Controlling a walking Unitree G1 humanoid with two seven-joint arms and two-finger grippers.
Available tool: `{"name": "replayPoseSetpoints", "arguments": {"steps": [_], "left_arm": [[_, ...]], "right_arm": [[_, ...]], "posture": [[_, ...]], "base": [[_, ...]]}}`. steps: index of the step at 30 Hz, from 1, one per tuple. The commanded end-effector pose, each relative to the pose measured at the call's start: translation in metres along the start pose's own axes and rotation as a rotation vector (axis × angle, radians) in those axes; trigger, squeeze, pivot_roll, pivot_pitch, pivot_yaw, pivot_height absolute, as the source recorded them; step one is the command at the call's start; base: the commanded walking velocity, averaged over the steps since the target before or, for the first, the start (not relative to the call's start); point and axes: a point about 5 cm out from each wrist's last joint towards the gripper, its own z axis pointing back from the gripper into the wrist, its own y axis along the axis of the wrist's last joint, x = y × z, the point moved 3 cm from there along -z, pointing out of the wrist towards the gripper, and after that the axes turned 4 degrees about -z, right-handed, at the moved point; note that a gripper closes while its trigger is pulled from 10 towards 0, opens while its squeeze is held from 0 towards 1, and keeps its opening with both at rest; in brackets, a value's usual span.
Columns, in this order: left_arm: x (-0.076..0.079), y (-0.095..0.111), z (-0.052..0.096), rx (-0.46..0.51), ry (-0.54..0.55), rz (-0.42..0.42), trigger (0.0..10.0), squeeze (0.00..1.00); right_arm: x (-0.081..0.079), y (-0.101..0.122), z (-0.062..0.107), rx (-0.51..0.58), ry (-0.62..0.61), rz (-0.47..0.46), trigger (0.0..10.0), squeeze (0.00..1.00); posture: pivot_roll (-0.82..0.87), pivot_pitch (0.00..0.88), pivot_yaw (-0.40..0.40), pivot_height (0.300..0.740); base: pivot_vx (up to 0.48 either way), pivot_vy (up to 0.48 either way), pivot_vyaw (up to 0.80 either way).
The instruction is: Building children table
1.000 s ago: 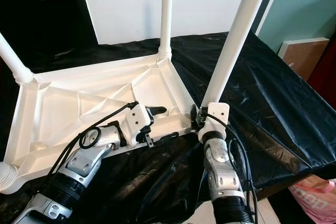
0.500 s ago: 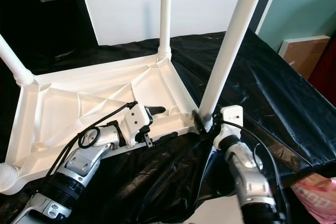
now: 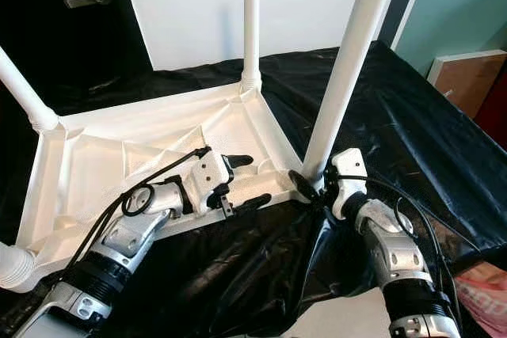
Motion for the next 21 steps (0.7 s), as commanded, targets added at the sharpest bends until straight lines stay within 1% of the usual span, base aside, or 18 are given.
{"name": "replayPoseSetpoints", "arguments": {"steps": [1,10,11,13,14,17,18,20,21], "left_arm": [[-0.001,-0.002,0.002,-0.010,-0.009,-0.010,10.0,0.00],[-0.001,-0.002,0.001,-0.005,-0.014,-0.011,10.0,0.00],[-0.001,-0.002,0.001,-0.004,-0.015,-0.011,10.0,0.00],[0.000,-0.002,0.001,-0.004,-0.016,-0.008,10.0,0.00],[0.000,-0.002,0.001,-0.004,-0.016,-0.008,10.0,0.00],[0.001,-0.003,0.001,-0.004,-0.016,-0.003,10.0,0.00],[0.001,-0.003,0.001,-0.004,-0.016,-0.003,10.0,0.00],[0.003,-0.003,0.001,-0.003,-0.016,0.001,10.0,0.00],[0.003,-0.004,0.002,-0.004,-0.015,0.005,10.0,0.00]], "right_arm": [[-0.002,-0.004,0.000,-0.011,0.023,0.006,0.0,0.00],[-0.001,-0.008,0.004,-0.017,0.024,0.004,0.0,0.00],[-0.001,-0.009,0.005,-0.015,0.005,-0.007,10.0,0.00],[-0.001,-0.010,0.006,-0.004,-0.033,-0.024,10.0,0.00],[-0.001,-0.010,0.006,-0.004,-0.033,-0.024,10.0,0.00],[-0.002,-0.010,0.002,0.016,-0.128,-0.030,10.0,0.00],[-0.002,-0.010,0.002,0.016,-0.128,-0.030,10.0,0.00],[-0.003,-0.014,0.000,0.006,-0.211,-0.040,10.0,0.00],[-0.004,-0.015,-0.002,0.018,-0.265,-0.056,10.0,0.00]], "posture": [[-0.02,0.000,0.018,0.740],[-0.03,0.000,0.018,0.740],[-0.03,0.000,0.017,0.740],[-0.03,0.000,0.015,0.740],[-0.03,0.000,0.015,0.740],[-0.03,0.000,0.011,0.740],[-0.03,0.000,0.011,0.740],[-0.03,0.000,0.009,0.740],[-0.03,0.001,0.010,0.740]], "base": [[0.000,0.000,0.00],[0.000,0.000,0.00],[0.000,0.000,0.00],[0.000,0.000,0.00],[0.000,0.000,0.00],[0.000,0.000,0.00],[0.000,0.000,0.00],[0.000,0.000,0.00],[0.000,0.000,0.00]]}}
